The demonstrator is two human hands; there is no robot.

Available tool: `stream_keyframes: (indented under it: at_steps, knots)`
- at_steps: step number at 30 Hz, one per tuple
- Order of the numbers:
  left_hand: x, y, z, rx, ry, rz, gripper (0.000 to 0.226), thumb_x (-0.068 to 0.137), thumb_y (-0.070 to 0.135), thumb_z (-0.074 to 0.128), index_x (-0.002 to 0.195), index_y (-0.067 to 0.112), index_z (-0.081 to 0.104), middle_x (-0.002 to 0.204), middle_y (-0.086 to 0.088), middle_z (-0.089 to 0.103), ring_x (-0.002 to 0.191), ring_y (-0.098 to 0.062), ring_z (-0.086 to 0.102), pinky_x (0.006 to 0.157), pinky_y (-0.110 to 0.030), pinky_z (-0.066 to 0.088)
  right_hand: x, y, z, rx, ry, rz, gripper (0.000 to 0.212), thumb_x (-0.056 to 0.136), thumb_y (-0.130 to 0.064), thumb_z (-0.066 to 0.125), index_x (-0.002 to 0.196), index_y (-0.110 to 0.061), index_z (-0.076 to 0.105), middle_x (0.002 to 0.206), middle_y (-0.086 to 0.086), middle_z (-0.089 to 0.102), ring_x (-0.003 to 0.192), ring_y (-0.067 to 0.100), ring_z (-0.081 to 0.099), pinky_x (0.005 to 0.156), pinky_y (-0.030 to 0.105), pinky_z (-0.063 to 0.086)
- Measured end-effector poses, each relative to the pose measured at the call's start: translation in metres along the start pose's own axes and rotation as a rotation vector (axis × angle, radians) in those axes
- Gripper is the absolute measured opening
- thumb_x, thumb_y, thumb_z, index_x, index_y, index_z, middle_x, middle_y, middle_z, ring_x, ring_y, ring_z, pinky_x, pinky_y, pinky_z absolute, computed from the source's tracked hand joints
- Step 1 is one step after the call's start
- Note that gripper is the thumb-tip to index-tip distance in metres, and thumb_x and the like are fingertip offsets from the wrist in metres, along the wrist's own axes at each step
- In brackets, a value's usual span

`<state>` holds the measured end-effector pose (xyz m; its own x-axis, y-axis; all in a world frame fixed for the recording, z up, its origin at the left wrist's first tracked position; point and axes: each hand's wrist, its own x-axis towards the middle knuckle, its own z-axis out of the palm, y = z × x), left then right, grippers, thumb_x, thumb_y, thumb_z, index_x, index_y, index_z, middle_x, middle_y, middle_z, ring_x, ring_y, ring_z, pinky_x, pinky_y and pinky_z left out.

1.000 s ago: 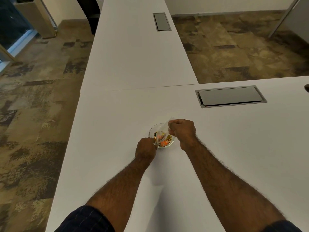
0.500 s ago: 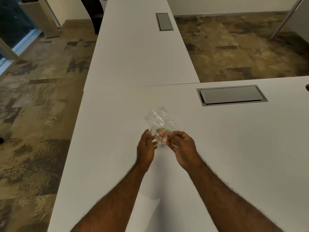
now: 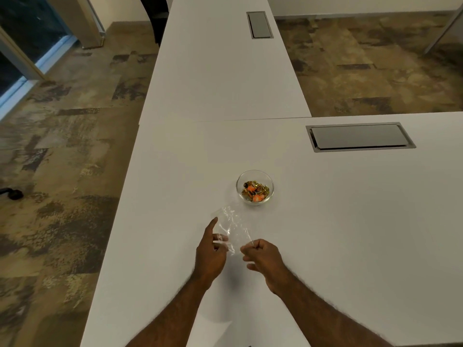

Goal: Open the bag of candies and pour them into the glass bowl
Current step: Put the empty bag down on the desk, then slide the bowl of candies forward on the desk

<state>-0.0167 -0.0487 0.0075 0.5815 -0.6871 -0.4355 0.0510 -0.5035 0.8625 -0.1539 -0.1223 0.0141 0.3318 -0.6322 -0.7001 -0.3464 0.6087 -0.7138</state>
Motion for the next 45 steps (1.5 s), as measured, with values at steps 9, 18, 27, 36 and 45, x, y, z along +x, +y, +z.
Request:
stream_keyframes:
  at_steps: [9,18,27,36,45]
  knots:
    - [-0.019,-0.039,-0.006,0.526,-0.078,0.055,0.067,0.087,0.005,0.056,0.147,0.022,0.033,0.112,-0.010,0.059,0.104,-0.022,0.058,0.090,-0.024,0.046,-0.005,0.039,0.002,-0.910,0.103,-0.088,0.047,0.089,-0.062,0.047,0.069,-0.020,0.055,0.072,-0.007,0.064,0.071,0.014,0.060,0.064,0.028,0.046]
    - [-0.021,-0.042,-0.001,1.076,0.123,0.427,0.057,0.086,0.037,0.058,0.136,0.012,0.050,0.134,-0.014,0.060,0.117,-0.031,0.061,0.090,-0.042,0.054,-0.001,0.040,0.001,-1.407,0.280,-0.748,0.056,0.086,-0.043,0.067,0.134,-0.015,0.057,0.137,0.010,0.060,0.120,0.030,0.062,0.093,0.041,0.055]
    - [-0.010,-0.055,0.002,1.271,-0.207,0.503,0.075,0.093,0.063,0.015,0.152,0.018,0.012,0.160,0.001,0.005,0.148,-0.019,0.004,0.113,-0.033,-0.012,0.027,0.060,-0.016,-1.619,-0.079,-0.683,0.065,0.101,-0.053,0.012,0.152,-0.023,-0.014,0.159,-0.006,-0.024,0.143,0.016,-0.030,0.116,0.038,-0.028]
    - [-0.004,-0.071,-0.008,1.280,-0.302,0.551,0.077,0.093,0.065,0.016,0.151,0.015,0.019,0.160,-0.002,0.011,0.148,-0.020,0.014,0.114,-0.036,0.002,0.026,0.067,-0.030,-1.558,0.059,-0.817,0.065,0.097,-0.058,0.036,0.148,-0.018,0.039,0.157,0.000,0.032,0.144,0.018,0.031,0.117,0.032,0.000]
    - [0.047,-0.006,0.013,0.699,-0.036,0.527,0.070,0.096,0.058,0.017,0.153,0.022,-0.003,0.163,0.007,-0.008,0.148,-0.004,-0.010,0.120,-0.023,-0.003,0.053,-0.011,-0.030,-0.870,0.383,-0.841,0.060,0.098,-0.048,0.039,0.146,-0.012,0.039,0.152,0.009,0.044,0.141,0.022,0.039,0.114,0.034,0.030]
